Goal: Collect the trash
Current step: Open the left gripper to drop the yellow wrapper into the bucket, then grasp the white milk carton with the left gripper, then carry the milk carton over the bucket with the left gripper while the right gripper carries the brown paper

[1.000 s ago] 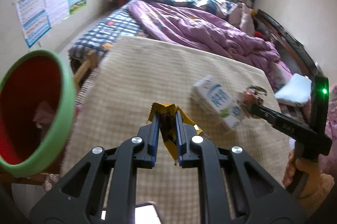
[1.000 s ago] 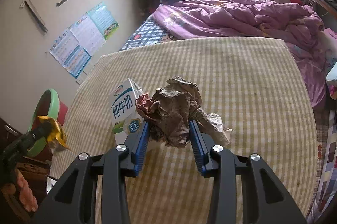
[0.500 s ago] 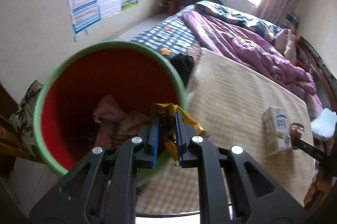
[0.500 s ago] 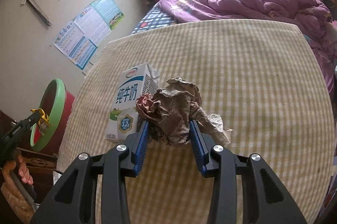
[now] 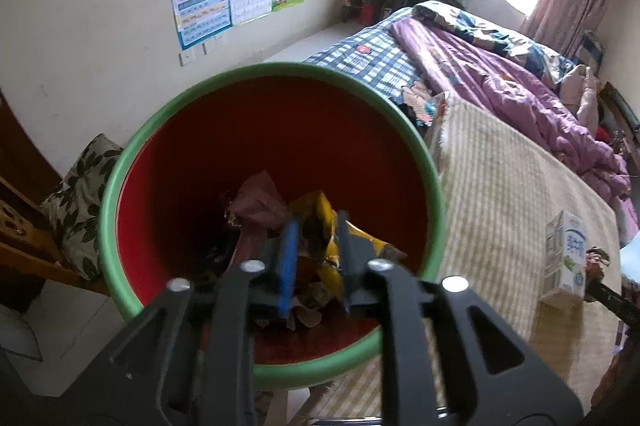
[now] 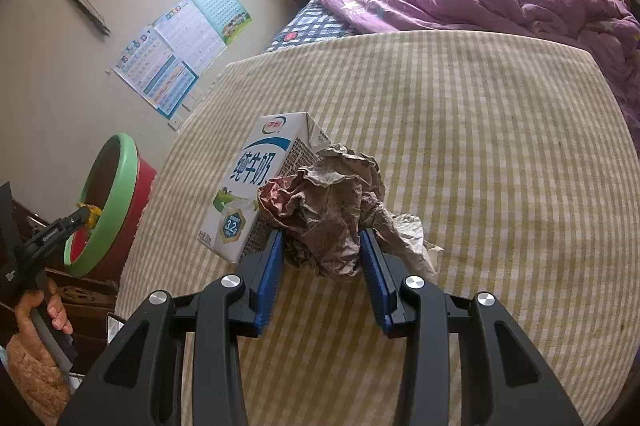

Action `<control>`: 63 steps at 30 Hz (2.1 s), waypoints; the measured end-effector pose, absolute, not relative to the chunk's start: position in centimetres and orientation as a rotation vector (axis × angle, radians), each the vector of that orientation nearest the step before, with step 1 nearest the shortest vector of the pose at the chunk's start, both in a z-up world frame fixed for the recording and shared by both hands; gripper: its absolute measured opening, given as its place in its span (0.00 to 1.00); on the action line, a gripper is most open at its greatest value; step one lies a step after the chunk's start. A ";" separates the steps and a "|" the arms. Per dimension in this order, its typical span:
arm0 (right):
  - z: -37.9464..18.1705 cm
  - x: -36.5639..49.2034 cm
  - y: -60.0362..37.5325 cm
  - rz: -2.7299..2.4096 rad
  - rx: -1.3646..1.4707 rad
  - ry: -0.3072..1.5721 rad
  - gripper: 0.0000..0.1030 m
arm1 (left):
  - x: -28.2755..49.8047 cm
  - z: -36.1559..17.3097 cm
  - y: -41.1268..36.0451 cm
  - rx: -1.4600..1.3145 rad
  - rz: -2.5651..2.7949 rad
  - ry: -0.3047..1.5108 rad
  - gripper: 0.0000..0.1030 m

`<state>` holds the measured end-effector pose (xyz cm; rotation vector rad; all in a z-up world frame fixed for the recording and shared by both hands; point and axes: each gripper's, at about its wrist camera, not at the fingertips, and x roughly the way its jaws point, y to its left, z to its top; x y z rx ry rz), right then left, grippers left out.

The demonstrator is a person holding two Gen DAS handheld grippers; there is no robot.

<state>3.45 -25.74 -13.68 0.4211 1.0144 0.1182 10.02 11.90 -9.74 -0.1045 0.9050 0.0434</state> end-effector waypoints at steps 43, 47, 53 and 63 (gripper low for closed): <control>-10.1 1.1 -27.2 0.082 0.444 0.898 0.37 | 6.0 -7.8 -4.4 -0.002 -0.409 0.879 0.49; -9.1 2.0 -24.8 0.132 0.416 0.886 0.37 | 5.5 -6.3 -1.4 -0.035 -0.349 0.838 0.49; -7.9 3.2 -20.5 0.208 0.369 0.877 0.37 | 5.0 -5.6 2.1 -0.072 -0.291 0.819 0.49; -6.5 4.2 -15.3 0.277 0.332 0.867 0.37 | 5.0 -5.2 5.6 -0.082 -0.264 0.803 0.49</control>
